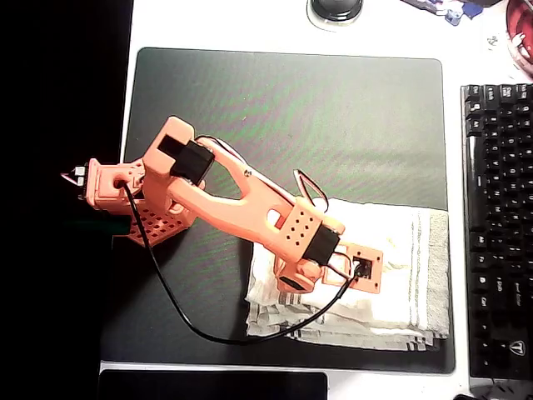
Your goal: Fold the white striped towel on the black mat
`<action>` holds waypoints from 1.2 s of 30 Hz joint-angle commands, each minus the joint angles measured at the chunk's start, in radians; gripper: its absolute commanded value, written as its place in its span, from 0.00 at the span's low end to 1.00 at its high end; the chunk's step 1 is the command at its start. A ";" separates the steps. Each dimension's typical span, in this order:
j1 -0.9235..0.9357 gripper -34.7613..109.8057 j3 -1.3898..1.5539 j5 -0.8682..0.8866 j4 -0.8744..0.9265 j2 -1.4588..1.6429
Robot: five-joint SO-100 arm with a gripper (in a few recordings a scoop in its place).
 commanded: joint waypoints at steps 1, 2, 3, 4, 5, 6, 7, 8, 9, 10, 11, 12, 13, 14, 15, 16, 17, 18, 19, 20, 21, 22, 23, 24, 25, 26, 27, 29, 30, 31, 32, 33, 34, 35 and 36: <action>0.037 0.50 0.064 -0.035 -0.112 0.011; 0.044 0.50 0.083 -0.038 -0.150 0.000; 0.051 0.50 0.100 -0.043 -0.190 -0.011; 0.054 0.50 0.117 -0.044 -0.229 -0.025; 0.057 0.50 0.129 -0.044 -0.259 -0.035; 0.057 0.50 0.133 -0.044 -0.273 -0.044; 0.055 0.50 0.133 -0.038 -0.276 -0.051; 0.052 0.50 0.133 -0.034 -0.276 -0.051; 0.049 0.50 0.130 -0.029 -0.272 -0.048; 0.049 0.50 0.129 -0.028 -0.262 -0.038; 0.049 0.50 0.129 -0.032 -0.255 -0.026; 0.051 0.50 0.126 -0.035 -0.244 -0.011; 0.055 0.50 0.121 -0.041 -0.225 0.008; 0.060 0.50 0.117 -0.049 -0.209 0.032; 0.066 0.50 0.114 -0.060 -0.190 0.060; 0.072 0.50 0.109 -0.071 -0.172 0.089; 0.078 0.50 0.109 -0.077 -0.163 0.123; 0.086 0.50 0.109 -0.094 -0.146 0.160; 0.092 0.50 0.112 -0.104 -0.135 0.195; 0.094 0.50 0.121 -0.098 -0.138 0.233; 0.100 0.50 0.124 -0.104 -0.130 0.272; 0.103 0.50 0.124 -0.107 -0.115 0.308; 0.104 0.50 0.129 -0.097 -0.106 0.342; 0.107 0.50 0.138 -0.101 -0.091 0.382; 0.107 0.50 0.143 -0.107 -0.072 0.420; 0.104 0.50 0.143 -0.095 -0.051 0.451; 0.098 0.50 0.143 -0.087 -0.023 0.482; 0.077 0.50 0.146 -0.071 0.038 0.537; 0.058 0.50 0.155 -0.060 0.067 0.560; 0.034 0.50 0.172 -0.043 0.086 0.581; 0.005 0.50 0.198 -0.017 0.087 0.597; -0.032 0.50 0.222 0.017 0.087 0.603; -0.071 0.50 0.247 0.054 0.081 0.604; -0.109 0.50 0.270 0.089 0.069 0.600; -0.147 0.50 0.293 0.123 0.048 0.589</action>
